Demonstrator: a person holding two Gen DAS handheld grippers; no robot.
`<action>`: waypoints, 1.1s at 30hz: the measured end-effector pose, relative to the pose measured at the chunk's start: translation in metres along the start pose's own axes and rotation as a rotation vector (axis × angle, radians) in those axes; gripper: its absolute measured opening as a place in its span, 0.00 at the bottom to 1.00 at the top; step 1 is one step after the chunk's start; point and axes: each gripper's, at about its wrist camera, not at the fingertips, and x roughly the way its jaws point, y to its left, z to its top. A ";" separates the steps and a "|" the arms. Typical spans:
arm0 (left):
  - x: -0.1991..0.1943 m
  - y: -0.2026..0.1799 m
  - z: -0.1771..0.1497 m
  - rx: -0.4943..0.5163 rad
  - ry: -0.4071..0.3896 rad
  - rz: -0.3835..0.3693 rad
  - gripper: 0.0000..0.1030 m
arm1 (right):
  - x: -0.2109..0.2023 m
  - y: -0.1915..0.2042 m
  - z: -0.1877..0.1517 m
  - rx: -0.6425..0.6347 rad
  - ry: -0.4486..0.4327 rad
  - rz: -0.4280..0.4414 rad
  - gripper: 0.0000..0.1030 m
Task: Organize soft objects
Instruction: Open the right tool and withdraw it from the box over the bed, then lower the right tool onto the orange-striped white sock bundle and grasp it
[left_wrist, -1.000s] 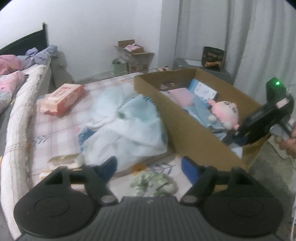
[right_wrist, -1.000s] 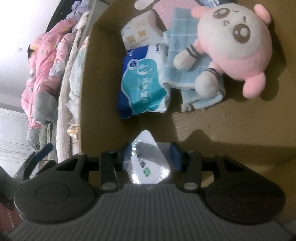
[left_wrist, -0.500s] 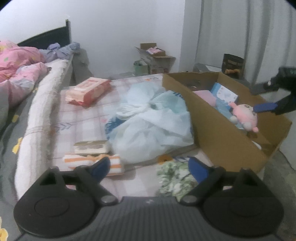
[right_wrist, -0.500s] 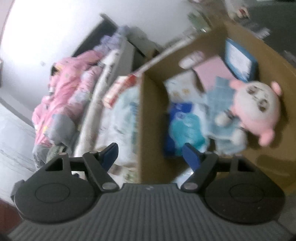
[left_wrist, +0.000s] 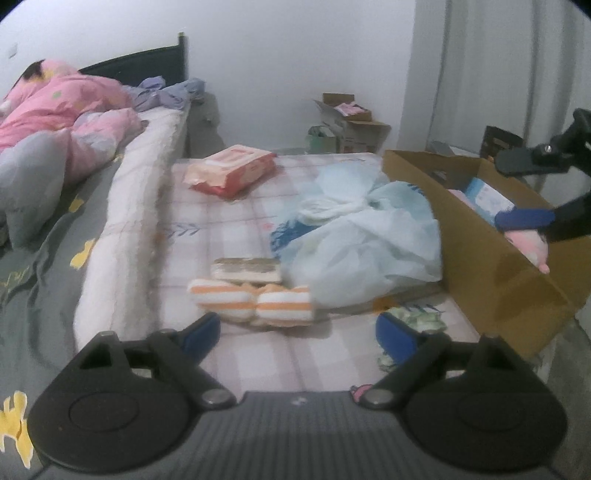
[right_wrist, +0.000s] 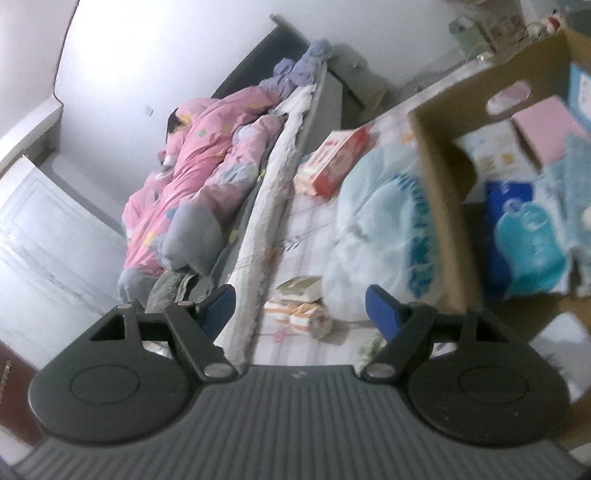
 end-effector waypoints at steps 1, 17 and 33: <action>0.000 0.003 -0.002 -0.004 -0.003 0.001 0.90 | 0.006 0.003 -0.002 0.003 0.011 0.003 0.75; 0.019 0.034 -0.009 -0.075 -0.015 -0.035 0.89 | 0.097 0.038 -0.010 -0.050 0.150 0.014 0.75; 0.059 0.050 -0.012 -0.117 0.072 -0.100 0.82 | 0.238 0.046 -0.018 -0.135 0.387 -0.072 0.54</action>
